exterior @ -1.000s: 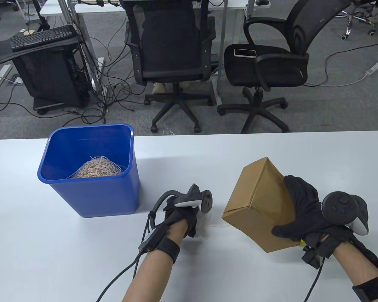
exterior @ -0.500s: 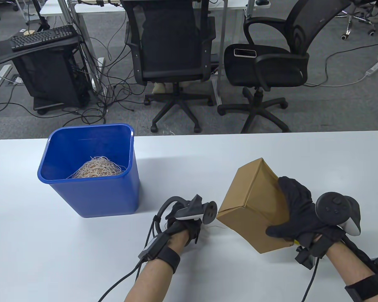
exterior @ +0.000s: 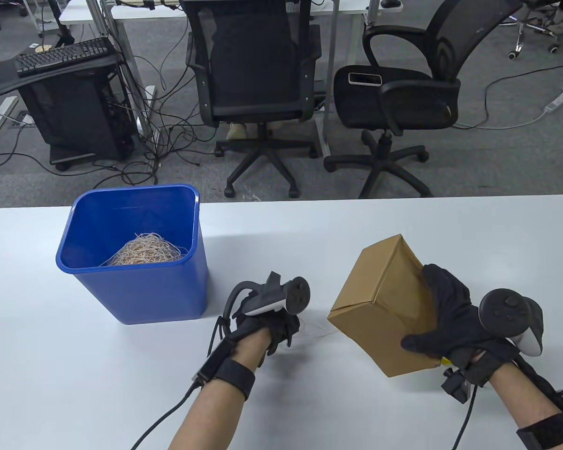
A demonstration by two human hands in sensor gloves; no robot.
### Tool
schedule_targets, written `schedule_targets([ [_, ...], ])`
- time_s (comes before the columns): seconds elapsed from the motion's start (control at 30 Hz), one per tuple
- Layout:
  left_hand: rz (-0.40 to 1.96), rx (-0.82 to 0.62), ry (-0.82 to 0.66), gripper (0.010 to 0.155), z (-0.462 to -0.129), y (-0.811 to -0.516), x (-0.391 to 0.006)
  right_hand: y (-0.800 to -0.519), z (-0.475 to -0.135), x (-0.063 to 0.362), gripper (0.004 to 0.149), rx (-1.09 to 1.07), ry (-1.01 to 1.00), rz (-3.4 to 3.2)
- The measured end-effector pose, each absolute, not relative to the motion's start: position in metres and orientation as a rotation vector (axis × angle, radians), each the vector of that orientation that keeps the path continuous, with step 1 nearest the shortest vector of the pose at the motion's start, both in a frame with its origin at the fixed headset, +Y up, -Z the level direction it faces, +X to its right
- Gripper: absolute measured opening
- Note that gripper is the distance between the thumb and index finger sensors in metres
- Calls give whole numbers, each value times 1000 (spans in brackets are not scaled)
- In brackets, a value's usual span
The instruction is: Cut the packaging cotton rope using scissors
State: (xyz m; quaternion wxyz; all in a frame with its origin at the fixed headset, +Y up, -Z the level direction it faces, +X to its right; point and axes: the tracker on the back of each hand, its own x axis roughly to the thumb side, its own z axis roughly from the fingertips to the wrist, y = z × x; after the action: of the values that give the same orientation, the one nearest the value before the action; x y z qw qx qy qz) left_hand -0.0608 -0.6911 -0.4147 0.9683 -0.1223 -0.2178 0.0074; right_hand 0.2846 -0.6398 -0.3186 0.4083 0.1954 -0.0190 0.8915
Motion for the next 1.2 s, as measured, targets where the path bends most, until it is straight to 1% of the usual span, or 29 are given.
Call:
schedule_targets([
  [0.1, 178, -203, -424, 46, -415, -658, -74, -644, -320, 284, 130, 489, -45, 2233],
  [0.2, 365, -129, -424, 46, -415, -616, -90, -650, -321, 281, 130, 478, -28, 2201],
  [0.3, 494, -41, -421, 46, -415, -576, -105, -655, -323, 277, 130, 480, -19, 2191],
  [0.33, 538, 12, -415, 46, -415, -557, -113, -656, -324, 275, 130, 481, -23, 2188],
  [0.47, 629, 176, -344, 46, -416, -505, -151, -662, -327, 271, 130, 483, 0, 2175],
  [0.53, 592, 258, -269, 46, -417, -484, -178, -664, -328, 269, 130, 482, 5, 2169],
  [0.63, 518, 337, -147, 46, -417, -465, -216, -666, -329, 268, 130, 482, 7, 2161],
  [0.73, 440, 383, -25, 46, -417, -455, -254, -667, -329, 266, 129, 485, 12, 2157],
  [0.83, 307, 387, 109, 46, -418, -460, -291, -667, -328, 266, 129, 490, 17, 2144],
  [0.93, 250, 313, 193, 46, -423, -474, -310, -666, -328, 267, 129, 500, 23, 2132],
  [1.0, 221, 270, 230, 46, -425, -483, -313, -666, -327, 267, 129, 482, 12, 2128],
  [1.07, 184, 239, 232, 44, -427, -489, -314, -666, -327, 267, 129, 484, 15, 2138],
  [1.1, 176, 221, 233, 47, -428, -492, -313, -666, -327, 267, 129, 484, 16, 2139],
  [1.2, 175, 87, 259, 68, -430, -501, -310, -667, -327, 268, 129, 477, 22, 2132],
])
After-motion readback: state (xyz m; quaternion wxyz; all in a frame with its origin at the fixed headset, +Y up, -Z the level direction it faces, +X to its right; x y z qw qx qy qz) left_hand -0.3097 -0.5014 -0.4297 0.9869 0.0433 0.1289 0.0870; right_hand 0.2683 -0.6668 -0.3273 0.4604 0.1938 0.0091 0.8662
